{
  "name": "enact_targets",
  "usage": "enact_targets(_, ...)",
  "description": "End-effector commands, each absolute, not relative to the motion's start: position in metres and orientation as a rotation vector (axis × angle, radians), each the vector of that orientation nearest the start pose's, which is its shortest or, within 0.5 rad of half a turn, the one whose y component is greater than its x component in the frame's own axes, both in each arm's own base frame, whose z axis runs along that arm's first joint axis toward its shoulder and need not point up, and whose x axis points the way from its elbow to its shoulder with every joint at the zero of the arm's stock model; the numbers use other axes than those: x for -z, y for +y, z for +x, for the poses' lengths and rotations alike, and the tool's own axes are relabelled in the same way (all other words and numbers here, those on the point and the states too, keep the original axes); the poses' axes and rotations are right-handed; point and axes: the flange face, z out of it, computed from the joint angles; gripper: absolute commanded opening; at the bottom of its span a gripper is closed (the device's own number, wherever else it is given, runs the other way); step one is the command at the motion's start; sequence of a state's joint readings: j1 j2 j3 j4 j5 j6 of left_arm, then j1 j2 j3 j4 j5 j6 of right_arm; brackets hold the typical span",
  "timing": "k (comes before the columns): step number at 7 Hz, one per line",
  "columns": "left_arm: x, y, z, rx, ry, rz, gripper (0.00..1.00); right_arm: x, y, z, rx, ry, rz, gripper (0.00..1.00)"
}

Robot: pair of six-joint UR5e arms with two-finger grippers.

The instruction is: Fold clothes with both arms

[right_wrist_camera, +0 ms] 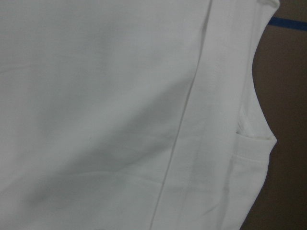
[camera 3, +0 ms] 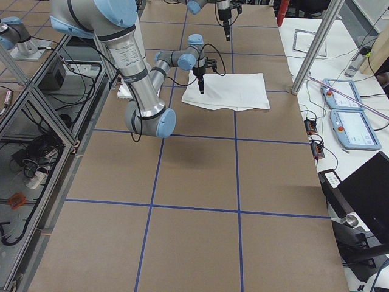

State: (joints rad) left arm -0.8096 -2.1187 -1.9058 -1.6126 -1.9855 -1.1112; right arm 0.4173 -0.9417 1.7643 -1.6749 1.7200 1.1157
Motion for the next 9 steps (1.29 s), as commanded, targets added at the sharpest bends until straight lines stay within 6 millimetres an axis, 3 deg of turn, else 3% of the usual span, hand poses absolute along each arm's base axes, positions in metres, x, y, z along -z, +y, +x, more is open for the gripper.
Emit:
enact_targets(1,-0.199,-0.492,0.357,0.112,0.958,0.214,1.0,-0.235,-0.355,-0.574,0.164,-0.691,0.166,0.99)
enact_targets(4,-0.201,-0.492,0.36,0.109,0.955,0.209,1.0,-0.236,-0.345,-0.576,0.23,-0.695,0.165,0.75)
enact_targets(5,-0.201,-0.492,0.36,0.109,0.955,0.209,1.0,-0.24,-0.345,-0.575,0.233,-0.689,0.163,0.74)
enact_targets(7,-0.202,-0.491,0.361,0.107,0.955,0.209,1.0,-0.24,-0.322,-0.589,0.291,-0.69,0.16,0.64)
enact_targets(9,-0.203,-0.492,0.361,0.11,0.952,0.211,1.0,-0.241,-0.304,-0.598,0.331,-0.686,0.161,0.62)
